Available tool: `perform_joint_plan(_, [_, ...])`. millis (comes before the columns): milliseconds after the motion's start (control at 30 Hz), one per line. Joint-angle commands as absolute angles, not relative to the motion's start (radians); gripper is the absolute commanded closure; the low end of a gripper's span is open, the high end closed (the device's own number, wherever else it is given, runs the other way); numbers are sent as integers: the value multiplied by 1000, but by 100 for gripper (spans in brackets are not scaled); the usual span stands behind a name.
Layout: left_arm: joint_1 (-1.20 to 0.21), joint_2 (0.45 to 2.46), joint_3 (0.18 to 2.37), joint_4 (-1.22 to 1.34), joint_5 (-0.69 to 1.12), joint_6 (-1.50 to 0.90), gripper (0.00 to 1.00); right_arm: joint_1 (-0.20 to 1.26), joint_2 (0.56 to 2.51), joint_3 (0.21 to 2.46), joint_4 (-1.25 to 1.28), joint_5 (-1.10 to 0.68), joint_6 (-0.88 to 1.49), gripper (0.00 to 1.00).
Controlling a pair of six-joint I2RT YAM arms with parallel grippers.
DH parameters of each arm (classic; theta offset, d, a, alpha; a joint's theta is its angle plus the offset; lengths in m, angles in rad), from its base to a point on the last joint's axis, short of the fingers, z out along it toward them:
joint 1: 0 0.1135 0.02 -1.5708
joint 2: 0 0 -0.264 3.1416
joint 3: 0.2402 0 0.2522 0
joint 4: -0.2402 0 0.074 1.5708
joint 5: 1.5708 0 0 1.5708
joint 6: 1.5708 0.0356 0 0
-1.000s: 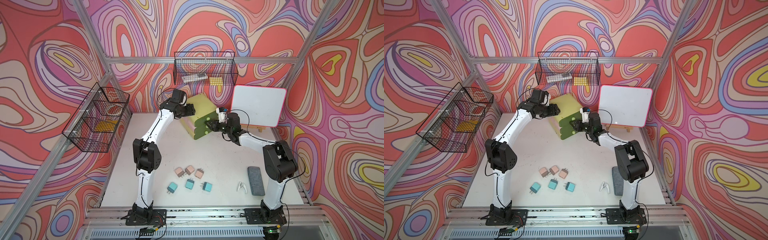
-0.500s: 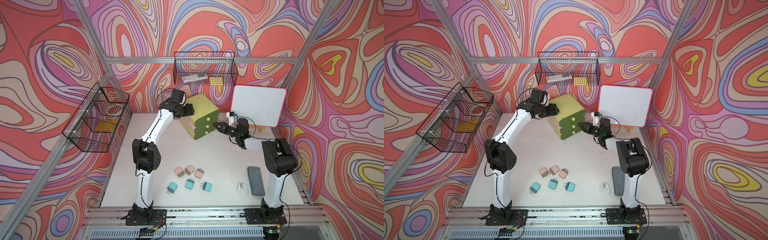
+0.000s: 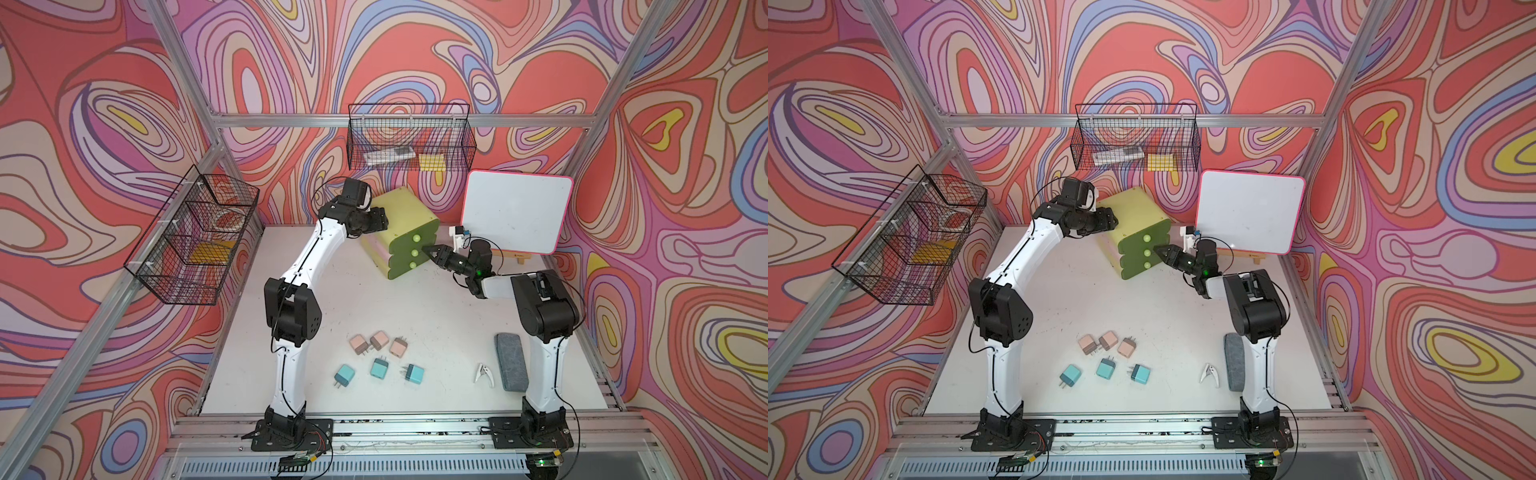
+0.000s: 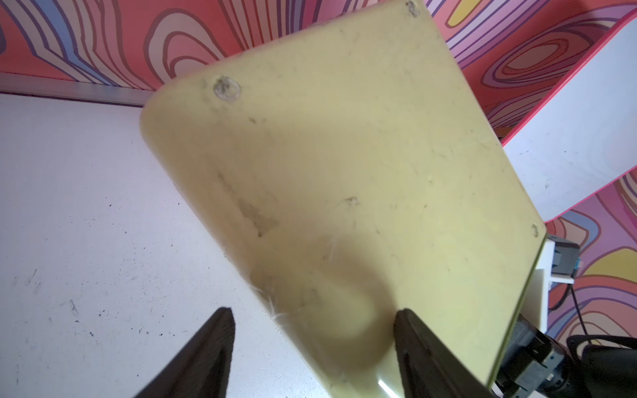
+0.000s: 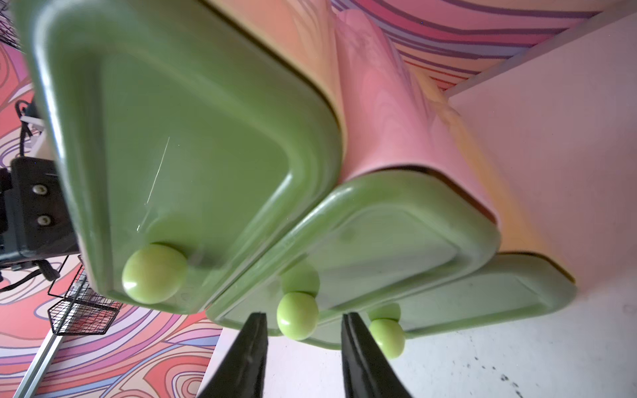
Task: Place the plugs into the drawer by color
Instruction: Open the drawer in the storage box.
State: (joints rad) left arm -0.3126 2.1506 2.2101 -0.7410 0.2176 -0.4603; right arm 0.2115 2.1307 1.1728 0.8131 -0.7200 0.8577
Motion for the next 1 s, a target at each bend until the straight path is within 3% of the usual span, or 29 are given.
perform_joint_plan(0, [-305,2148,2192,-772,225,-460,28,231,2157,1205,848,-726,871,63])
perform_joint_plan(767, [-305,2151,2192,-776,229,-457,28,278,2215,1252,810,-704,867,63])
perform_joint_plan(967, [-305,2154,2192,-777,227,-455,28,278,2211,1252,814,-703,866,72])
